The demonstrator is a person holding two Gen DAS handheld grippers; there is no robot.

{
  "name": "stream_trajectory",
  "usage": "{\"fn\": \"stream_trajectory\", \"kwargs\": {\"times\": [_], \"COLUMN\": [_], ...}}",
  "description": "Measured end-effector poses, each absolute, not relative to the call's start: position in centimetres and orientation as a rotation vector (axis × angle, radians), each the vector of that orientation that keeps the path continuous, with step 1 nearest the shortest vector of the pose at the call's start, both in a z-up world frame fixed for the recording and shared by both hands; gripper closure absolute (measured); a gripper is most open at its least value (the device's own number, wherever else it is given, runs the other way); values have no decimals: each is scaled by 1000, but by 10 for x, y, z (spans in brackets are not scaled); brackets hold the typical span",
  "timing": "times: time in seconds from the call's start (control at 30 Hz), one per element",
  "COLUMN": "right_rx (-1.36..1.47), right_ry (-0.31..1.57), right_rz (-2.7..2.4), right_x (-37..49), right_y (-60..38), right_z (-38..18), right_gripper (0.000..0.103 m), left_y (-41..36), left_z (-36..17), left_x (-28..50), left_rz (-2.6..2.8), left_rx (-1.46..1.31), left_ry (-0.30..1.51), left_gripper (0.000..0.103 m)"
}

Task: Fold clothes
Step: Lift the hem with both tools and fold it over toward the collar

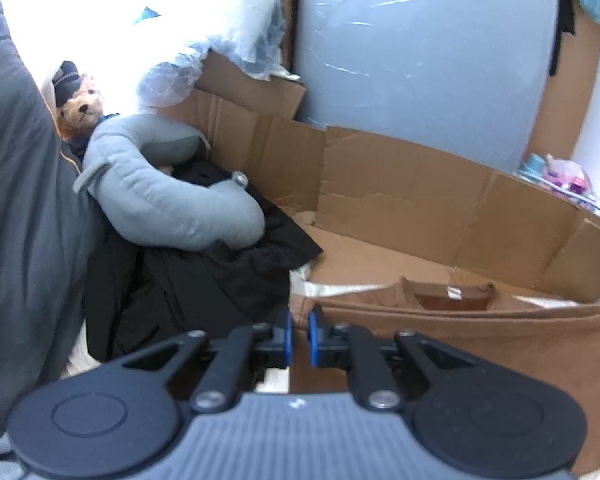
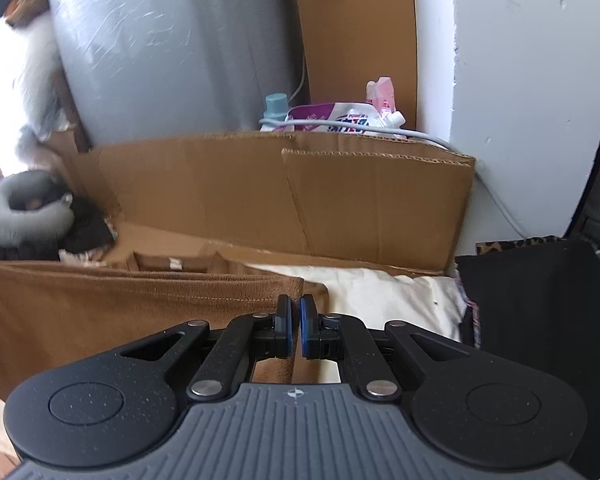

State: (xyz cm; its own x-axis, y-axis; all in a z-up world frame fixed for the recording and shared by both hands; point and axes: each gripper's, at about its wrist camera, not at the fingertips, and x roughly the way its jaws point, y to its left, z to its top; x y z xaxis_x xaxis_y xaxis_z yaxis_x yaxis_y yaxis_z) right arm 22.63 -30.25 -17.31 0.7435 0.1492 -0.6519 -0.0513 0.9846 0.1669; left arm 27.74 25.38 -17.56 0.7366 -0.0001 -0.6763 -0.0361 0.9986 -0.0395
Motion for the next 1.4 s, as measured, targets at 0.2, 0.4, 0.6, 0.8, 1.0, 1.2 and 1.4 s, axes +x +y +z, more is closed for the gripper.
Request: {"fn": "stream_trajectory", "kwargs": {"times": [0.2, 0.4, 0.6, 0.8, 1.0, 1.2, 1.4], "right_rx": [104, 98, 103, 101, 86, 68, 82], "right_ry": [719, 742, 781, 827, 842, 820, 788], "right_rz": [95, 86, 77, 76, 72, 61, 42], "right_x": [265, 301, 338, 378, 413, 432, 440], "right_y": [-295, -293, -293, -291, -284, -278, -279], "right_z": [-171, -185, -216, -257, -295, -310, -311], "right_gripper": [101, 101, 101, 101, 101, 101, 101], "left_y": [251, 238, 235, 236, 230, 233, 233], "left_z": [-181, -194, -222, -264, -294, -301, -300], "left_x": [317, 359, 401, 439, 463, 477, 486], "left_rz": [34, 30, 49, 62, 45, 50, 39], "left_rx": [-66, -45, -17, 23, 67, 50, 72], "left_ry": [752, 780, 834, 909, 929, 908, 891], "left_gripper": [94, 94, 94, 94, 94, 95, 95]}}
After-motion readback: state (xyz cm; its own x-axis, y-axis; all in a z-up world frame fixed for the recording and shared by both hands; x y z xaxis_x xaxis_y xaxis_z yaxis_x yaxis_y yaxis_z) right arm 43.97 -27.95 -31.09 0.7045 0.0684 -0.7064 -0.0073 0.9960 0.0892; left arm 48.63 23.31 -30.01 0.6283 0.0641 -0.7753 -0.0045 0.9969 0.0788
